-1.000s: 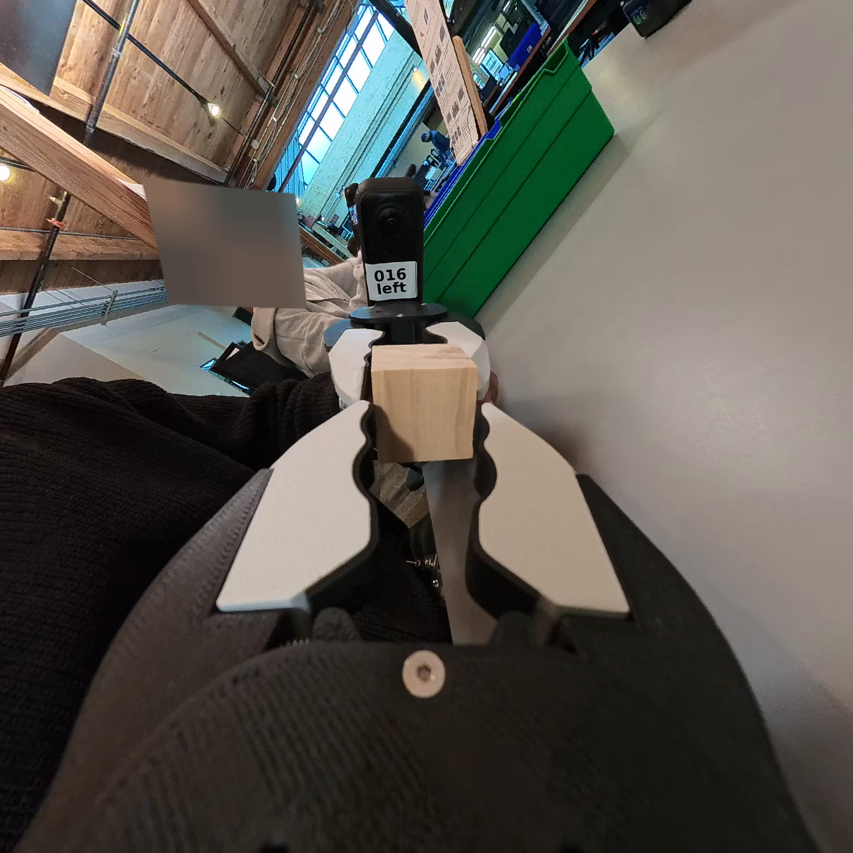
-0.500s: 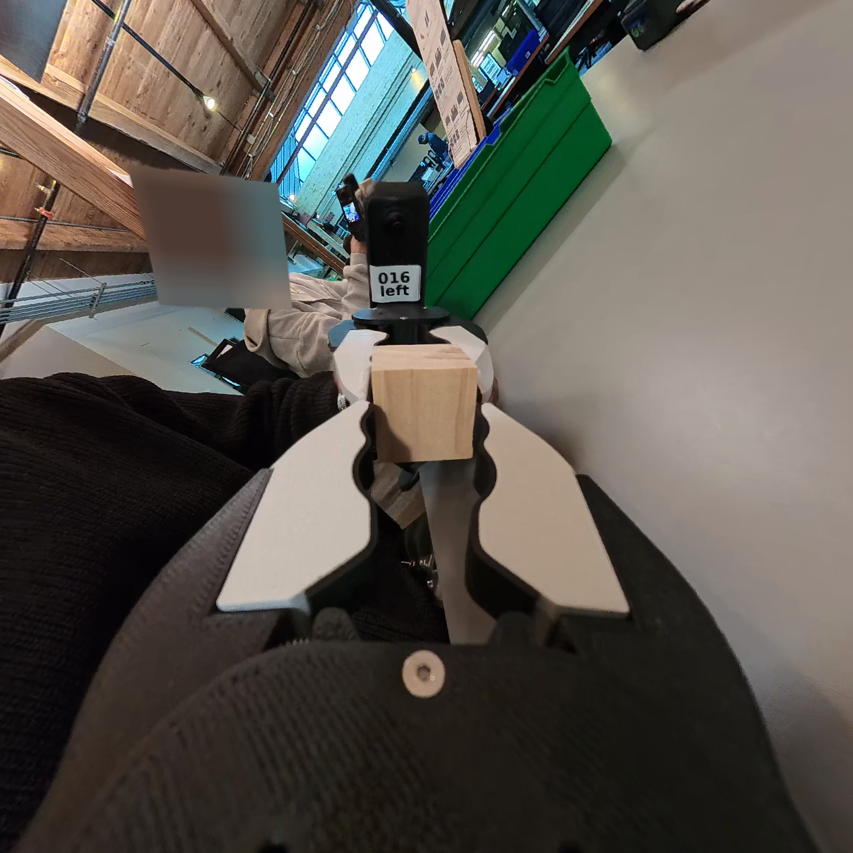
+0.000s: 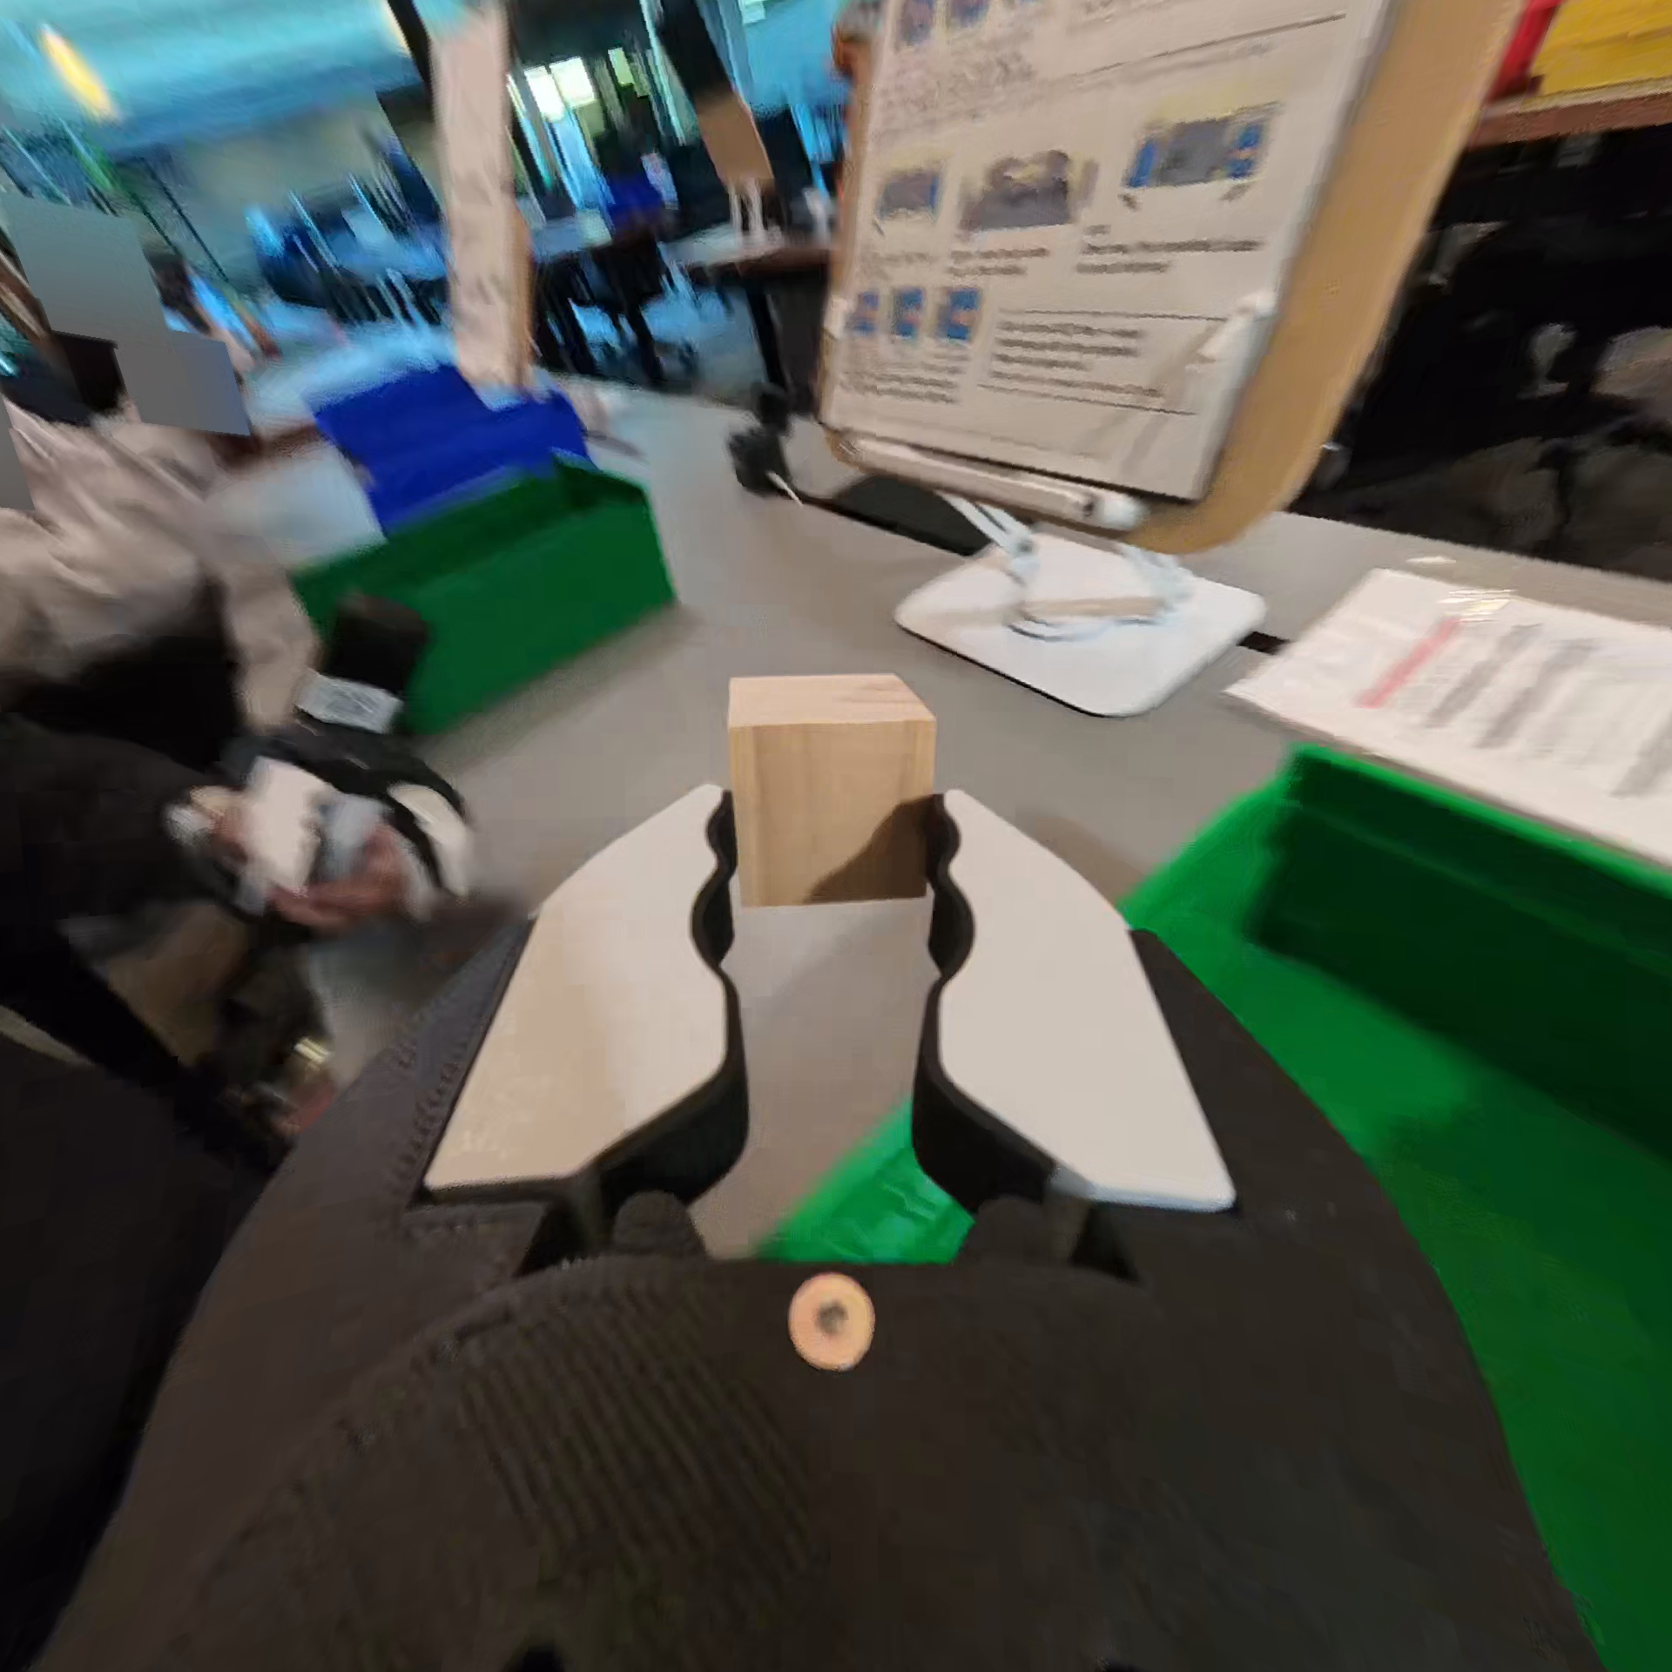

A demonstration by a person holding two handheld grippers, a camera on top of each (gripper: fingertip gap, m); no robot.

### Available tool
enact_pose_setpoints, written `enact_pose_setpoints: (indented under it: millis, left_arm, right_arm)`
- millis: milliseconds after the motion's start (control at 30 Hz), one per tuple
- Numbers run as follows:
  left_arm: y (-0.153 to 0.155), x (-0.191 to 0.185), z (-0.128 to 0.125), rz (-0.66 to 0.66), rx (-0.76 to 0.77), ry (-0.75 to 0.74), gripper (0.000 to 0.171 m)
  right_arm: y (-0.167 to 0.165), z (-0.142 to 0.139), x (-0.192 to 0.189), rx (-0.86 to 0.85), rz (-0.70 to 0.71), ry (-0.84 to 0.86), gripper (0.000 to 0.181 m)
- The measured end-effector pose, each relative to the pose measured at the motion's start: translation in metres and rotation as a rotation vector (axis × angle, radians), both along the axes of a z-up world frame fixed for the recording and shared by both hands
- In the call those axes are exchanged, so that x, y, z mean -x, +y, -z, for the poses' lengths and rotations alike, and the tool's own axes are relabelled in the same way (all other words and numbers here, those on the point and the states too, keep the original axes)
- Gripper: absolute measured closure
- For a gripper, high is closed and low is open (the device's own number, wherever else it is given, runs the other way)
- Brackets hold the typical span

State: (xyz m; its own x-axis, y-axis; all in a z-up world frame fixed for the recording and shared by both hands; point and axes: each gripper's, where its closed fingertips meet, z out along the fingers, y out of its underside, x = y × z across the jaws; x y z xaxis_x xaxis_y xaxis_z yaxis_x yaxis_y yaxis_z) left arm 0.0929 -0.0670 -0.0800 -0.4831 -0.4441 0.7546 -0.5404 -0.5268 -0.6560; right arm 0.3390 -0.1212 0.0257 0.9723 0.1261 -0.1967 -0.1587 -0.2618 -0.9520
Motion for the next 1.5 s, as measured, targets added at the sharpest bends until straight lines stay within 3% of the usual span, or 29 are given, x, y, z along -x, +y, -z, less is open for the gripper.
enact_pose_setpoints:
  millis: [167, 300, 400, 467, 533, 633, 733, 900, 1500]
  left_arm:
    - [0.001, -0.003, 0.005, -0.003, -0.021, 0.014, 0.113]
    - [0.003, -0.005, 0.019, -0.018, -0.173, 0.069, 0.116]
    - [0.022, 0.000, 0.051, 0.005, -0.550, 0.238, 0.116]
    - [0.063, -0.002, 0.066, -0.105, -0.920, 0.272, 0.112]
    - [0.090, -0.002, 0.066, -0.192, -1.086, 0.286, 0.111]
    - [0.100, -0.001, 0.066, -0.248, -1.048, 0.317, 0.110]
    - [0.112, 0.002, 0.077, -0.256, -1.144, 0.351, 0.109]
    - [0.114, 0.002, 0.081, -0.256, -1.136, 0.354, 0.109]
    - [0.113, 0.003, 0.086, -0.260, -1.152, 0.360, 0.108]
  right_arm:
    - [-0.027, 0.049, -0.085, 0.411, -0.030, -0.419, 0.140]
    - [-0.050, 0.098, -0.111, 0.723, -0.153, -0.618, 0.140]
    - [-0.061, 0.121, -0.113, 0.848, -0.285, -0.650, 0.139]
    - [-0.061, 0.127, -0.114, 0.870, -0.329, -0.654, 0.139]
    - [-0.060, 0.132, -0.118, 0.898, -0.358, -0.671, 0.139]
    - [-0.059, 0.144, -0.120, 0.949, -0.409, -0.682, 0.139]
    - [-0.059, 0.157, -0.120, 0.994, -0.449, -0.696, 0.139]
    - [-0.055, 0.166, -0.115, 1.009, -0.473, -0.687, 0.139]
    - [-0.070, 0.168, -0.121, 1.028, -0.454, -0.668, 0.139]
